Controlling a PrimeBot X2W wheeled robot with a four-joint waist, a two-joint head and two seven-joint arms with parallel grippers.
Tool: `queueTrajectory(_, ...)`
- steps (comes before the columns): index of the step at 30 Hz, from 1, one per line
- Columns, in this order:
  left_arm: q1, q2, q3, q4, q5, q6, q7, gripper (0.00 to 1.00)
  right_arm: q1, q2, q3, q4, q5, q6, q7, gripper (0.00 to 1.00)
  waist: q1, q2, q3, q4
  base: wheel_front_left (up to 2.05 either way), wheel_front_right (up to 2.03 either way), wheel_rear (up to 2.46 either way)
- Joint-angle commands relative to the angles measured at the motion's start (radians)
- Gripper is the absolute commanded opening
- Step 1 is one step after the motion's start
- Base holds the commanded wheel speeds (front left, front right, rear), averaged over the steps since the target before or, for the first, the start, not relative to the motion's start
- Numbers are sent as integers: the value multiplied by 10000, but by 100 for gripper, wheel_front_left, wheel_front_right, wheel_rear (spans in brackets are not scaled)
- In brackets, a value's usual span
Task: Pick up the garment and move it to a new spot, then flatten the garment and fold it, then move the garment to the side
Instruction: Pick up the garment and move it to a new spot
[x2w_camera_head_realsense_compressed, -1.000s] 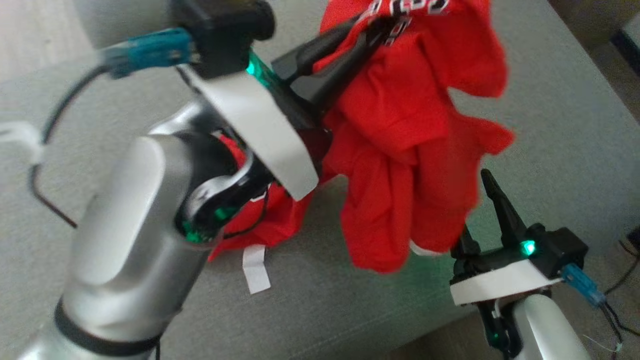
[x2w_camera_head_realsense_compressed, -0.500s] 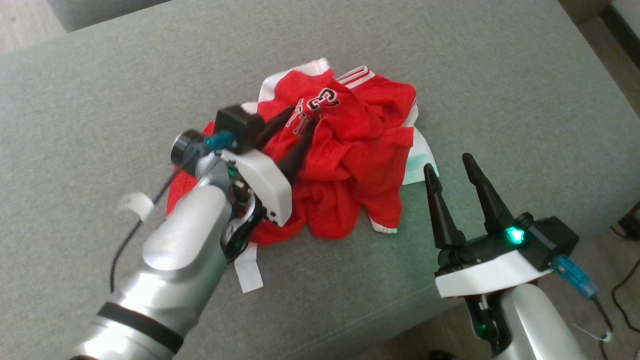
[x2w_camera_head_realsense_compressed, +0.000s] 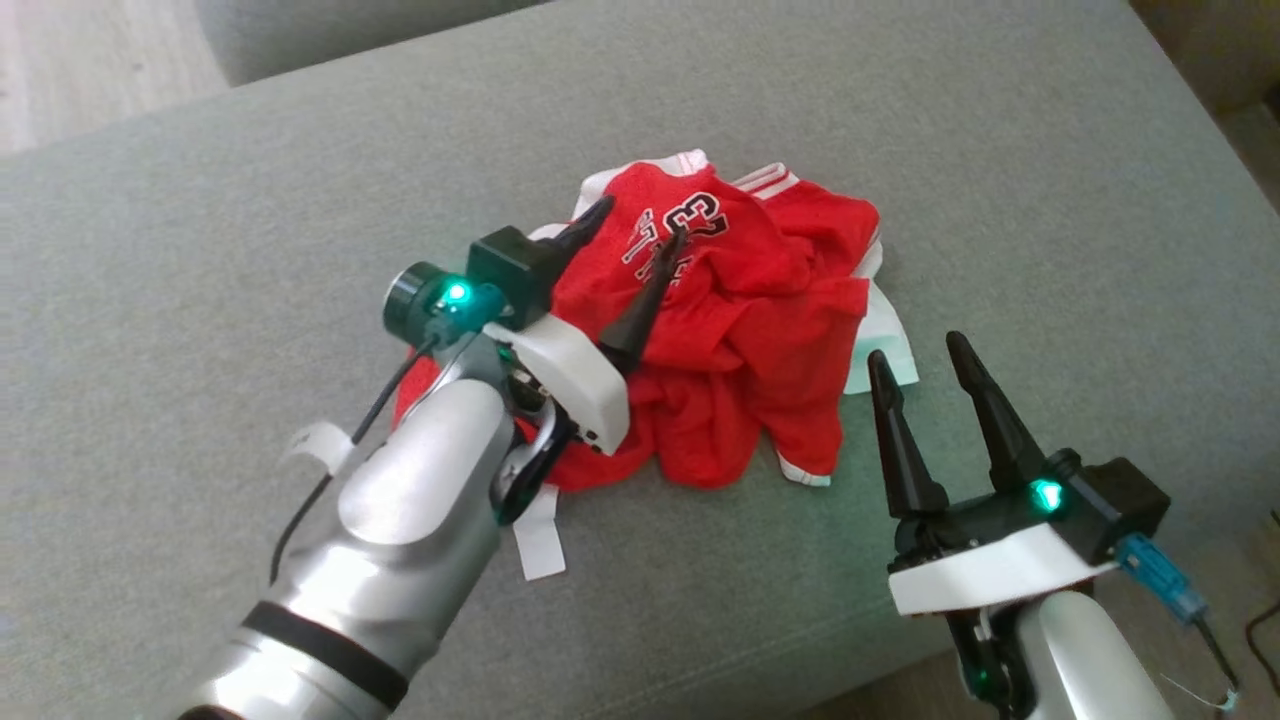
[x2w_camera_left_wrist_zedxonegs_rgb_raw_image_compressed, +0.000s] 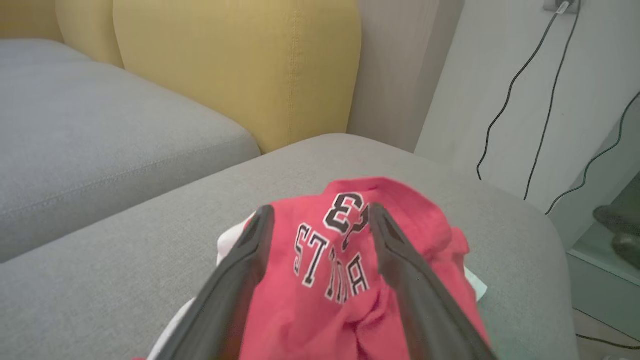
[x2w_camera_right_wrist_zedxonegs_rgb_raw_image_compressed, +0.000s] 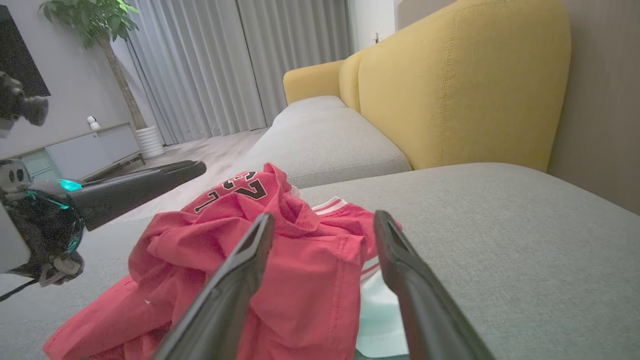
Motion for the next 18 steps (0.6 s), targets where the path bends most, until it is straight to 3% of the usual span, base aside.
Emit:
queueTrajectory(1,-219,12,105,-429,38,107,-1,100,-85,-13,166,-404,-83,-7,-109,100,0,0,-89,82,0,0,0)
queueTrajectory(13,-992,102,-223,270,-180,56,1653,100,-269,-13,604,-417,31,-7,-109,100,0,0,171,-414,0,0,0)
queueTrajectory(15,-1136,142,-205,556,-186,58,1685,44,-267,-13,614,-402,49,-7,-109,100,0,0,205,-494,0,0,0)
queueTrajectory(16,-1189,155,-206,679,-192,44,1684,0,-266,-13,599,-390,63,-7,-109,100,0,0,212,-521,0,0,0)
queueTrajectory(18,-1266,162,-196,817,-236,-5,1604,0,-253,-13,557,-370,80,-7,-109,100,0,0,207,-553,0,0,0)
